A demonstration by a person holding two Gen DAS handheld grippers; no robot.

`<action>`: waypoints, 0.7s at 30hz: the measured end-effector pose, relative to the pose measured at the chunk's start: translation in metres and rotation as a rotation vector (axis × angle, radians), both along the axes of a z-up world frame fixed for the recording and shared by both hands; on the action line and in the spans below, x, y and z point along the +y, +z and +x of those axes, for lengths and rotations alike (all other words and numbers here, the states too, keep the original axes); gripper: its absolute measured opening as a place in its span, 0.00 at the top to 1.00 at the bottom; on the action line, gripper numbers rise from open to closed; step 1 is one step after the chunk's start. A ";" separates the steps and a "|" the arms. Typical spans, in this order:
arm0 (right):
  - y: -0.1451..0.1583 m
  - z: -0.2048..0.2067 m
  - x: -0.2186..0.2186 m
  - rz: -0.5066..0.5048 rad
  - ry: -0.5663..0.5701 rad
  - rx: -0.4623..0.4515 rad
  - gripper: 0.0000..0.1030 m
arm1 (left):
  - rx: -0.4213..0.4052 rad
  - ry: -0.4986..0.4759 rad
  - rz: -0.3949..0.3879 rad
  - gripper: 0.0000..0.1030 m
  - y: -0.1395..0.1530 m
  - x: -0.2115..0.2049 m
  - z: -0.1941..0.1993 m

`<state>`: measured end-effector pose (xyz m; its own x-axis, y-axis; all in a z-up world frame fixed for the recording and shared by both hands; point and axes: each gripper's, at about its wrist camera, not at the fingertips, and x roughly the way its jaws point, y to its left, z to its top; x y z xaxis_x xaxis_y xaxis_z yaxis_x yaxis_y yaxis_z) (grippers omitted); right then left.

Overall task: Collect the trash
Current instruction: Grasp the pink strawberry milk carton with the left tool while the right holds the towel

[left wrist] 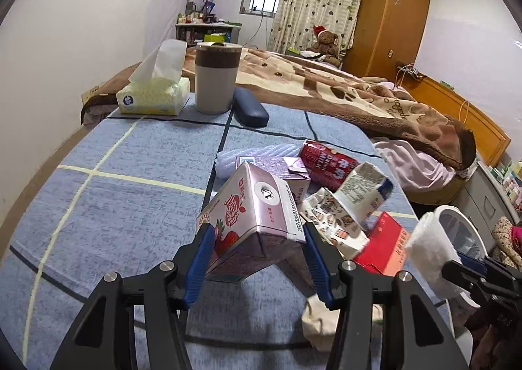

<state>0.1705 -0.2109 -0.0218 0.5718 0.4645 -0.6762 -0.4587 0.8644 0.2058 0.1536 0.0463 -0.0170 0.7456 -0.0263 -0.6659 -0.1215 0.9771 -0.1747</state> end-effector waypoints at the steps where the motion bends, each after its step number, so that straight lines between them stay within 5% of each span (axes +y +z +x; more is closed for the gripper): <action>1: 0.001 -0.002 0.000 0.002 -0.001 -0.003 0.72 | -0.003 -0.003 0.000 0.47 0.002 -0.001 -0.003; 21: 0.019 -0.033 -0.025 0.016 -0.091 -0.042 0.72 | -0.063 -0.159 -0.012 0.47 0.039 -0.058 -0.051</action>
